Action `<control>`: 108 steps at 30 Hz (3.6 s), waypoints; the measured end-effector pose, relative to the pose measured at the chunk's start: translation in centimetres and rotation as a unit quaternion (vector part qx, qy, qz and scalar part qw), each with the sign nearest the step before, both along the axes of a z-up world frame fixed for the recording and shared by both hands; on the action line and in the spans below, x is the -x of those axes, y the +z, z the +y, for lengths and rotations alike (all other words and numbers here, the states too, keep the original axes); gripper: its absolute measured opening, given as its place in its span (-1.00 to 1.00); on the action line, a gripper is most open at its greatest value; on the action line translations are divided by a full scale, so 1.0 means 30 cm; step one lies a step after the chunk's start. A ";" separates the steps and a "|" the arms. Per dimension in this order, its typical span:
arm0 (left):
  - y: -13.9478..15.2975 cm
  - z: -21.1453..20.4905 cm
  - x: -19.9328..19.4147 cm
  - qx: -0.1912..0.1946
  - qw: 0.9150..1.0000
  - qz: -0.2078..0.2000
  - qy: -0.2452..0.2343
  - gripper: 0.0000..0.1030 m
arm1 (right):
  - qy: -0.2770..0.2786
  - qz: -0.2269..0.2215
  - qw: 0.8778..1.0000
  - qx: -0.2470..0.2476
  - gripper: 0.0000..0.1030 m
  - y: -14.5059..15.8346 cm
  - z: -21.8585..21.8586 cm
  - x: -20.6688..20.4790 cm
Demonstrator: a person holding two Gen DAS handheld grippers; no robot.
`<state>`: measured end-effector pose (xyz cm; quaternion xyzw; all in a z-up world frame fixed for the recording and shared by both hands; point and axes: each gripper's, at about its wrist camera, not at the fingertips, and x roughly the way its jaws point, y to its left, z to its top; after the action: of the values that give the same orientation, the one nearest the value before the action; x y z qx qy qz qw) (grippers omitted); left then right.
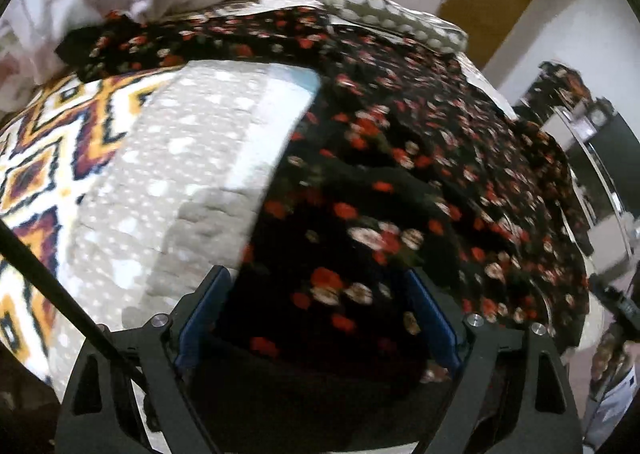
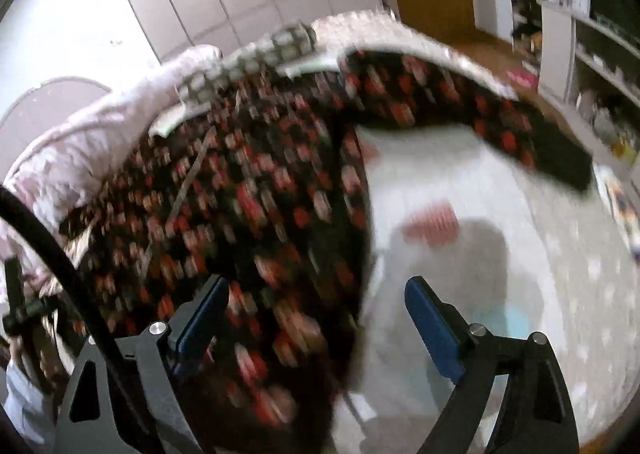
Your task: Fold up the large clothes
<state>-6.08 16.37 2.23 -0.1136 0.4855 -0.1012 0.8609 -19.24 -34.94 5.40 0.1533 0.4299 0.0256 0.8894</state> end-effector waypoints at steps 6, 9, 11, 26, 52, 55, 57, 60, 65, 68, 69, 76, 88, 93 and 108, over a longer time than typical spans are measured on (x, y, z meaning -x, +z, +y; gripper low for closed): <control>0.010 -0.028 -0.014 0.001 0.999 0.035 0.008 -0.67 | 0.041 0.030 0.998 -0.040 0.33 -0.124 0.092 0.044; 0.080 -0.045 0.018 -0.001 1.000 0.026 0.017 -0.72 | 0.061 0.031 0.998 -0.017 -0.50 -0.119 0.133 0.014; 0.132 -0.058 0.060 -0.002 1.000 0.013 0.014 -0.75 | 0.071 0.036 0.996 -0.044 -0.63 -0.086 0.097 0.016; 0.128 0.132 0.300 -0.003 0.997 0.008 0.081 -0.47 | 0.070 0.026 0.997 -0.030 -0.52 0.051 -0.075 0.208; 0.268 -0.245 -0.086 0.008 0.998 -0.052 -0.022 0.14 | -0.277 -0.126 0.947 -0.102 -0.76 0.265 -0.812 -0.439; 0.248 -0.252 -0.107 0.014 0.998 -0.048 -0.024 0.14 | -0.295 -0.187 0.934 -0.072 -0.19 0.357 -0.847 -0.319; 0.226 -0.259 -0.122 0.018 0.999 -0.039 -0.026 0.14 | -0.367 -0.146 0.918 -0.019 0.19 0.317 -0.896 -0.254; 0.207 -0.272 -0.129 0.017 0.999 -0.032 -0.032 0.14 | -0.417 -0.099 0.903 -0.043 0.19 0.212 -0.975 -0.174; 0.197 -0.282 -0.133 0.011 0.999 -0.028 -0.033 0.15 | -0.406 -0.107 0.900 -0.113 0.19 0.130 -0.963 -0.076; 0.188 -0.285 -0.137 0.009 0.999 -0.022 -0.032 0.16 | -0.360 -0.114 0.912 -0.161 0.19 0.101 -0.902 -0.090; 0.183 -0.286 -0.139 0.009 0.999 -0.019 -0.033 0.16 | -0.348 -0.114 0.913 -0.180 0.19 0.083 -0.882 -0.097; 0.170 -0.271 -0.125 0.019 0.999 -0.013 -0.026 0.16 | -0.340 -0.045 0.902 -0.263 0.32 -0.082 -0.802 -0.299; 0.199 -0.092 -0.081 0.047 0.998 -0.036 0.032 0.17 | -0.349 -0.030 0.932 -0.093 -0.69 0.045 -0.744 -0.535; 0.211 -0.002 -0.055 0.061 0.995 -0.051 0.061 0.20 | -0.247 -0.081 0.965 0.011 -0.69 0.290 -0.492 -0.639; 0.209 0.310 0.101 0.050 0.982 -0.092 0.158 0.23 | 0.155 -0.053 0.986 -0.012 -0.69 0.244 0.773 -1.031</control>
<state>-9.12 25.68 8.50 -0.2223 0.3746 0.0018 0.9001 11.69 -11.75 12.71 0.0943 0.4004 0.1762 0.8943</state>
